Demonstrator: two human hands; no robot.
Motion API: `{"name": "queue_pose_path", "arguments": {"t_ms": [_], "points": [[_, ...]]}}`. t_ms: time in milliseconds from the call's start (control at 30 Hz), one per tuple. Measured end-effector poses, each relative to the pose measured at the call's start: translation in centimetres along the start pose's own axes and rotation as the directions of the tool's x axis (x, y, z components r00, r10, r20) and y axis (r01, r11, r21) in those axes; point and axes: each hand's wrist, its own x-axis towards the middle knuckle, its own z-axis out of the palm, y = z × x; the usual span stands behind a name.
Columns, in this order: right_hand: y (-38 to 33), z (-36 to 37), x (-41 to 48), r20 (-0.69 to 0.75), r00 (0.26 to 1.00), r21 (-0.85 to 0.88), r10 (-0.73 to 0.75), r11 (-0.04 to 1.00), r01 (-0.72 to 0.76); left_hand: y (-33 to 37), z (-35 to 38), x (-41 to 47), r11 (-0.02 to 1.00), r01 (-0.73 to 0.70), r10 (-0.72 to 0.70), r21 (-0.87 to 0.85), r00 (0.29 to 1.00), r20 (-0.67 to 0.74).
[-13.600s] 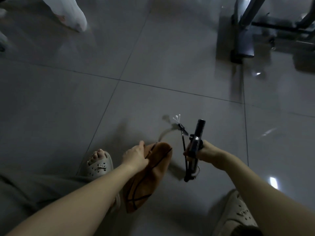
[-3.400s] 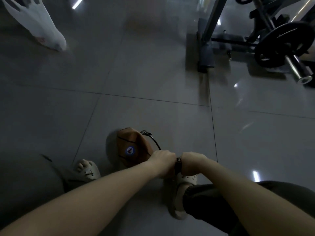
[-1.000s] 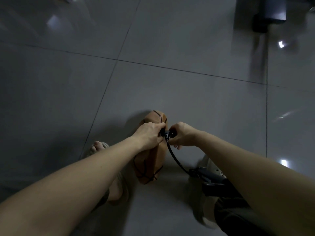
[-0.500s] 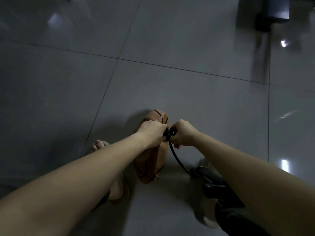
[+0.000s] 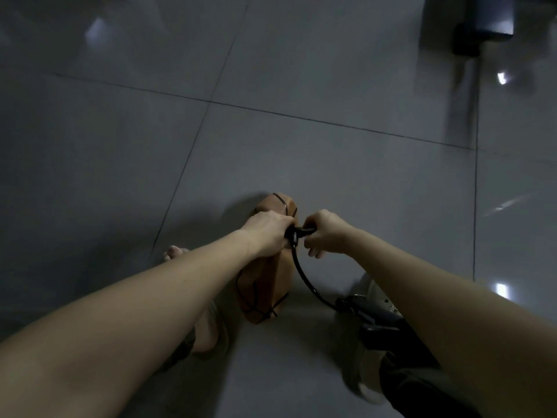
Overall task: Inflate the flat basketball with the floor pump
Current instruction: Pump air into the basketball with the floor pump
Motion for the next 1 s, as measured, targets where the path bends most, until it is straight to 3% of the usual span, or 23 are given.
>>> {"name": "queue_pose_path", "arguments": {"t_ms": [133,300,433,533,667,1000], "points": [[-0.1,-0.2,-0.5,0.104,0.993,0.288,0.056,0.954,-0.084,0.2,0.6,-0.7,1.000,-0.027,0.027,0.000,0.999,-0.041],[1.0,1.0,0.1,0.076,0.997,0.356,0.014,0.934,-0.040,-1.0,1.3,-1.8,0.989,-0.039,0.024,-0.143,0.994,-0.105],[2.0,1.7,0.1,0.107,0.993,0.506,0.058,0.856,-0.104,-2.0,2.3,-2.7,0.907,0.119,-0.190,-0.403,0.971,-0.142],[2.4,2.2,-0.1,0.116,0.992,0.535,0.040,0.839,-0.096,-2.2,3.3,-3.1,0.856,0.183,-0.301,-0.484,0.936,-0.180],[2.3,2.3,-0.1,0.075,0.996,0.529,0.049,0.845,-0.081,-2.1,3.3,-3.0,0.864,0.233,-0.326,-0.447,0.934,-0.143],[1.8,3.3,-0.3,-0.017,0.999,0.542,0.043,0.840,-0.026,-1.4,2.2,-2.3,0.917,0.187,-0.193,-0.354,0.981,0.017]]}}
